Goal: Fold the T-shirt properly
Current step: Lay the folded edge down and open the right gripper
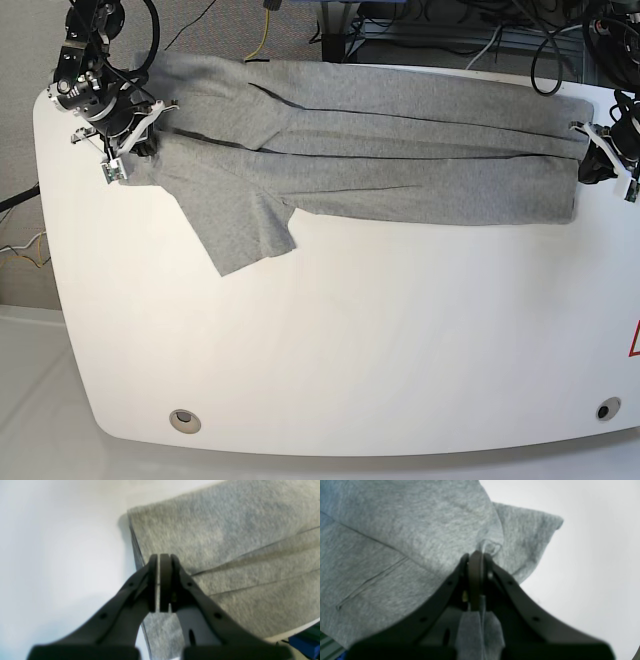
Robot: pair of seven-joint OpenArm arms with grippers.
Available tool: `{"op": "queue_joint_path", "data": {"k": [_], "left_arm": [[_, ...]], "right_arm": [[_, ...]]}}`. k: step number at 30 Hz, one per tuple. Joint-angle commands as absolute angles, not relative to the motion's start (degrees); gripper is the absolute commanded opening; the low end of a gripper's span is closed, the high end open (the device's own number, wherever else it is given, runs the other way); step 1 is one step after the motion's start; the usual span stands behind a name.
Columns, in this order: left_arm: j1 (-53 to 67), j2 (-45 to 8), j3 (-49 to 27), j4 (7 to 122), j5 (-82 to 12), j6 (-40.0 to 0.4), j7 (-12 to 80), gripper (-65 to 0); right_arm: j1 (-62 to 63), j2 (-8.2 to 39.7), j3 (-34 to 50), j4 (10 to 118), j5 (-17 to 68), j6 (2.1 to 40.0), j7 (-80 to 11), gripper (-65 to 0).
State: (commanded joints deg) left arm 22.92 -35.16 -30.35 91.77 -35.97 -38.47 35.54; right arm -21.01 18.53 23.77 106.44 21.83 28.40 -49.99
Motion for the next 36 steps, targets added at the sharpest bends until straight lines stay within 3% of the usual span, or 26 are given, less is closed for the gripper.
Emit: {"op": "queue_joint_path", "data": {"k": [10, 16, 18, 20, 26, 36], "left_arm": [[22.83, -34.97, -30.7, 92.01, -35.82, -38.28, 35.07, -65.0], [21.64, -34.87, -30.44, 92.06, -35.5, -38.2, 36.81, -61.2], [21.3, -34.89, -30.43, 92.23, -35.54, -38.19, 37.74, -56.0], [20.96, -35.27, -30.59, 92.38, -35.79, -37.78, 38.48, -42.5], [20.16, -35.27, -30.69, 92.61, -35.8, -37.86, 39.09, -33.5], [19.85, -35.43, -30.71, 92.95, -36.77, -37.09, 38.56, -36.1]], "right_arm": [[-20.78, 18.5, 23.84, 106.22, 21.86, 28.74, -49.96, -65.0], [-20.6, 18.55, 23.81, 106.09, 21.83, 28.75, -49.82, -41.6], [-20.29, 18.52, 23.87, 106.02, 21.87, 28.71, -49.61, -36.6], [-18.45, 18.41, 23.65, 105.15, 21.47, 28.6, -49.04, -32.0], [-15.26, 18.24, 23.55, 103.92, 21.29, 28.5, -48.57, -31.6], [-8.28, 18.02, 23.26, 101.38, 20.65, 28.02, -50.15, -31.2]]}}
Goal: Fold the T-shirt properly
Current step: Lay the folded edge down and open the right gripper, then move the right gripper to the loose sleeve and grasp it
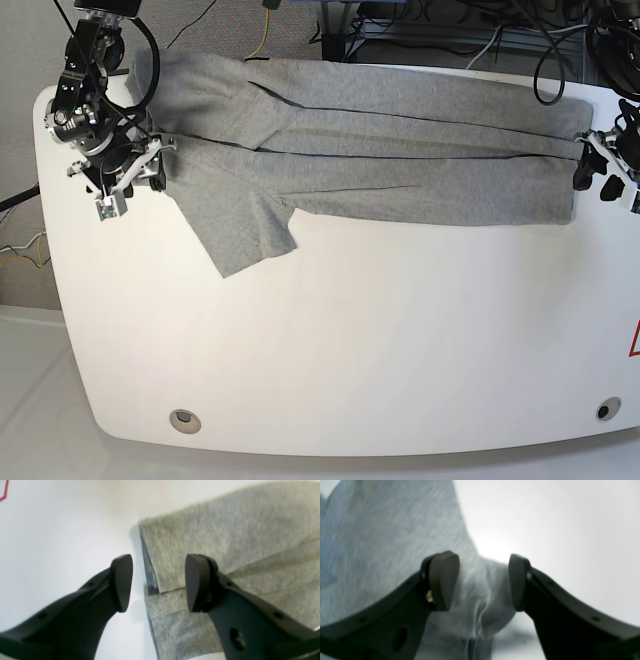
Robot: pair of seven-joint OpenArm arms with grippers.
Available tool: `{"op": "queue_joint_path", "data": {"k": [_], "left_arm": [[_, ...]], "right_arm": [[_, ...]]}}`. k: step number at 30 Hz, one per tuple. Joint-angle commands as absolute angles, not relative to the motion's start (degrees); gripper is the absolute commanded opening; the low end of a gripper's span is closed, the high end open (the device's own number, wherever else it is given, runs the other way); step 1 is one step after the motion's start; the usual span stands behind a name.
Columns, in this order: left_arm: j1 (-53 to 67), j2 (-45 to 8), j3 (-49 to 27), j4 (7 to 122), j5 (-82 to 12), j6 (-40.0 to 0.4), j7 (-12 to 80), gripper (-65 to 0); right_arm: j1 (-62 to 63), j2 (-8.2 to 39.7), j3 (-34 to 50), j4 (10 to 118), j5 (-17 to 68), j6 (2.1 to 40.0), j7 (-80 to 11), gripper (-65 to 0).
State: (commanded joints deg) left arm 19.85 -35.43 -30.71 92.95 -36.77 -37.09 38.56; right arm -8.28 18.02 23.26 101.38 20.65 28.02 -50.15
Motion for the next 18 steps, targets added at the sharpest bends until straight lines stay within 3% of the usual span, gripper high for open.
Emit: {"op": "queue_joint_path", "data": {"k": [4, 18], "left_arm": [[19.09, -35.35, -31.06, 93.0, -36.69, -37.49, 38.58, -41.3], [18.77, -31.17, -31.08, 93.16, -36.09, -37.21, 35.39, -48.5]], "right_arm": [[-3.93, 17.79, 22.98, 97.28, 20.19, 27.95, -49.95, -31.3], [5.16, 16.51, 15.25, 83.34, 19.0, 28.1, -45.01, -31.7]]}}
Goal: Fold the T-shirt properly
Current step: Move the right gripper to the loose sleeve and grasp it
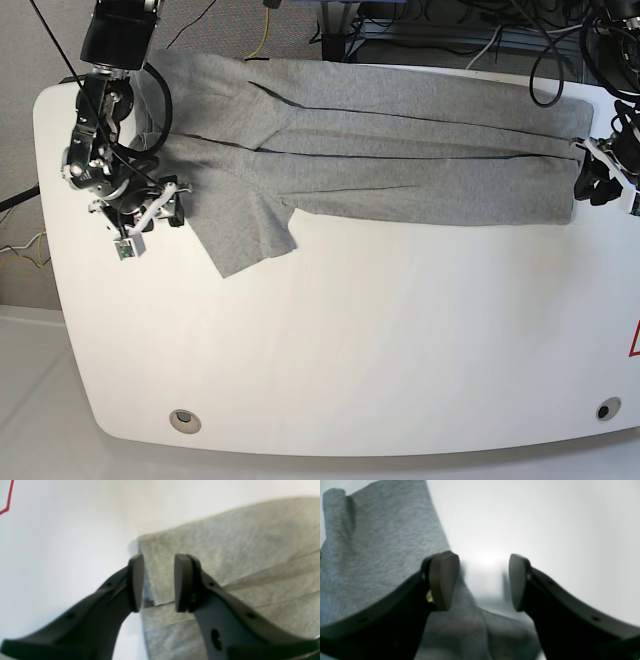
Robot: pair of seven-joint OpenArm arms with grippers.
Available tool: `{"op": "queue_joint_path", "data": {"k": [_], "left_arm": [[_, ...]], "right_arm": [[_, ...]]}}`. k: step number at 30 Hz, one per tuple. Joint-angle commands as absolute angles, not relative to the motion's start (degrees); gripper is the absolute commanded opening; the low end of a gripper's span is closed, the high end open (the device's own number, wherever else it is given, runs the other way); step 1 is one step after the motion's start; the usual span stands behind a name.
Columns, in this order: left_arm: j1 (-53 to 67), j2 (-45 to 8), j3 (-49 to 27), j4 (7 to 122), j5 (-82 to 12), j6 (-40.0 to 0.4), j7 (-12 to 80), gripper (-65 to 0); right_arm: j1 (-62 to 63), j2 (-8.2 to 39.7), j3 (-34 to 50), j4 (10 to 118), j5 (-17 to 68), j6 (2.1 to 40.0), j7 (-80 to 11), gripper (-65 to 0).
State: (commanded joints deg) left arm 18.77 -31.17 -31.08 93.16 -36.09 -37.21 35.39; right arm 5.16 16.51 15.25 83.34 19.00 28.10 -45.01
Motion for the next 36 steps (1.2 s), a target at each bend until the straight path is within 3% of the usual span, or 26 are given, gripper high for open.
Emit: {"op": "queue_joint_path", "data": {"k": [6, 8, 12, 20, 36], "left_arm": [[18.4, -30.58, -31.28, 93.07, -35.22, -37.22, 35.44, -43.4], [18.15, -31.83, -30.89, 92.98, -35.88, -37.19, 36.78, -37.4], [17.75, -32.34, -30.92, 92.86, -36.28, -37.15, 37.86, -34.8], [18.25, -32.95, -30.56, 92.86, -35.74, -35.79, 37.76, -34.8], [18.16, -33.25, -33.25, 93.12, -40.8, -35.77, 37.93, -36.8]], "right_arm": [[8.52, 15.41, 13.45, 76.17, 18.83, 28.13, -41.89, -31.9], [10.77, 14.28, 13.31, 71.7, 18.92, 28.24, -39.07, -31.7], [12.53, 13.23, 13.66, 67.0, 18.86, 28.68, -37.67, -31.7], [16.78, 11.79, 14.28, 59.64, 19.12, 29.21, -37.16, -31.7], [16.82, 10.5, 13.61, 61.83, 19.48, 34.14, -40.08, -31.3]]}}
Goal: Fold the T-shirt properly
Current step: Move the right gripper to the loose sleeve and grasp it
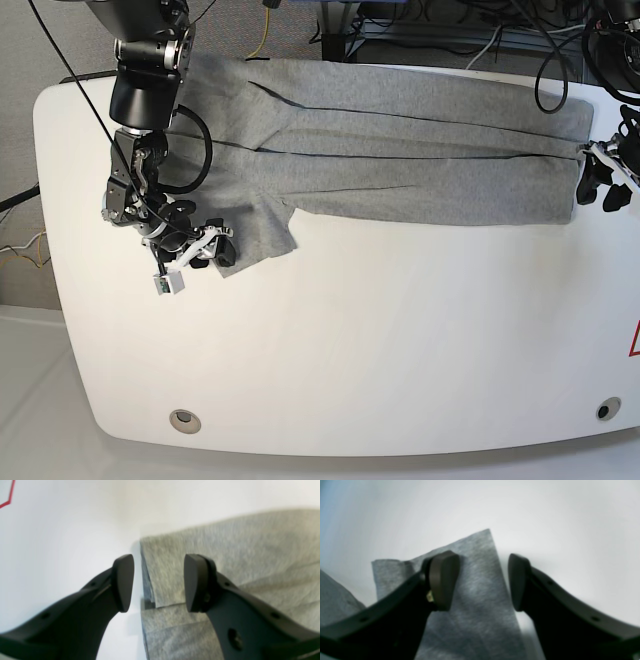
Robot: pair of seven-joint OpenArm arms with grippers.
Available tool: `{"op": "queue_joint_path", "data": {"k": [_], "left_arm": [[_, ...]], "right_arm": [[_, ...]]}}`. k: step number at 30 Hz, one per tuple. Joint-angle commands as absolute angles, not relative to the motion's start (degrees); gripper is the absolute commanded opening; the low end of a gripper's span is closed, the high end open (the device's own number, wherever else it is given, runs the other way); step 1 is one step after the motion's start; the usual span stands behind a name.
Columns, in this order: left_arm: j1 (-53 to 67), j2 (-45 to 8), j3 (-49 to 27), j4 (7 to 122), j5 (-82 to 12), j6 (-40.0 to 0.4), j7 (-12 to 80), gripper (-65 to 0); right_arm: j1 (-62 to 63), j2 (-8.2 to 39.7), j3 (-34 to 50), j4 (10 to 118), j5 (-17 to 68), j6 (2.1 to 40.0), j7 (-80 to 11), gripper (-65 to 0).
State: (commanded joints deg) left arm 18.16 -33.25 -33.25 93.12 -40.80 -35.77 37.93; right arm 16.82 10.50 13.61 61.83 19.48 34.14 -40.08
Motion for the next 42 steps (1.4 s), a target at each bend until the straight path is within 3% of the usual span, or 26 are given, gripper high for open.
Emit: {"op": "queue_joint_path", "data": {"k": [4, 8, 12, 14, 28, 42], "left_arm": [[18.15, -33.03, -31.68, 93.01, -39.53, -35.91, 38.12, -36.1], [17.84, -32.96, -31.29, 92.93, -38.82, -35.93, 37.98, -36.0], [18.07, -32.84, -31.02, 93.01, -38.36, -35.83, 37.89, -35.8], [18.28, -32.94, -31.65, 92.97, -39.11, -35.47, 37.76, -35.3], [18.36, -32.82, -31.42, 92.95, -38.94, -35.78, 37.1, -35.2], [18.74, -33.03, -31.63, 92.79, -39.33, -35.37, 37.27, -35.3]], "right_arm": [[15.8, 10.25, 12.97, 64.26, 19.89, 33.2, -43.47, -31.4], [15.19, 9.9, 12.72, 66.06, 20.03, 32.62, -46.26, -37.3], [14.8, 9.5, 12.52, 67.39, 20.05, 32.36, -48.0, -51.9], [15.2, 9.49, 12.23, 67.01, 19.97, 32.32, -48.04, -65.0], [13.86, 8.65, 12.46, 71.85, 22.99, 33.16, -51.18, -65.0], [5.82, 7.27, 12.61, 89.77, 24.9, 34.68, -57.78, -65.0]]}}
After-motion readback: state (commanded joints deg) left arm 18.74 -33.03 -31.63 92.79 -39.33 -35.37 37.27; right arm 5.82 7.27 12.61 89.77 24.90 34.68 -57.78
